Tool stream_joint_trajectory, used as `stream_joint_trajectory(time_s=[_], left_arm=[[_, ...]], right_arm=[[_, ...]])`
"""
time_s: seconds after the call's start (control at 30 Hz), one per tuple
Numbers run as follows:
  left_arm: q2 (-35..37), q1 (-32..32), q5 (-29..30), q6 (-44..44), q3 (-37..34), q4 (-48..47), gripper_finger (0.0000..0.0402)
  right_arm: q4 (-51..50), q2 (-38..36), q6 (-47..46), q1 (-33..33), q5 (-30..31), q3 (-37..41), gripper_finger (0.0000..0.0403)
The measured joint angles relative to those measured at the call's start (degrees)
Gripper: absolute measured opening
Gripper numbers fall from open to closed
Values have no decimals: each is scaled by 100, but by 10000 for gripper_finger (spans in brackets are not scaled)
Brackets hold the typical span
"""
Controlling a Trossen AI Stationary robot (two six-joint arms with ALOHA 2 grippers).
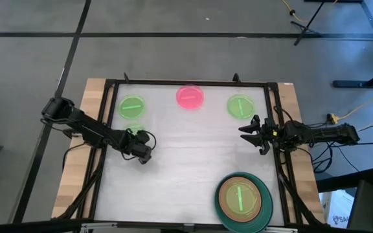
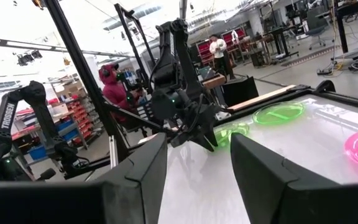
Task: Stack plastic plates
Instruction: Stack the light green plate on top of the light green plate
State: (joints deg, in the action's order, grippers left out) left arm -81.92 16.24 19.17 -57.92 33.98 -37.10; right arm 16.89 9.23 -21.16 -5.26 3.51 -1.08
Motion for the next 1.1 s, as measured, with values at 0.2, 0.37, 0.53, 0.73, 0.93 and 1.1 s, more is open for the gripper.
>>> stream_joint_trajectory(time_s=[0.2, 0.37, 0.53, 0.73, 0.93, 1.1], left_arm=[[-27, -5, 231, 358, 169, 10, 8], [-25, 7, 416, 1236, 791, 214, 4], [-27, 49, 507, 2411, 1340, 1298, 3], [-83, 232, 81, 3875, 1462, 3464, 2], [-482, 274, -602, 4902, 1464, 5432, 2], [-1178, 269, -1218, 5252, 1650, 6529, 2]], right_arm=[[0, 2, -23, 0, 0, 0, 170], [0, 2, -20, 0, 0, 0, 170], [-4, 1, -83, 0, -1, 0, 170], [-44, 2, -136, 0, -2, 0, 170], [0, 2, -277, 0, 0, 0, 170], [11, 2, -280, 0, -2, 0, 170]])
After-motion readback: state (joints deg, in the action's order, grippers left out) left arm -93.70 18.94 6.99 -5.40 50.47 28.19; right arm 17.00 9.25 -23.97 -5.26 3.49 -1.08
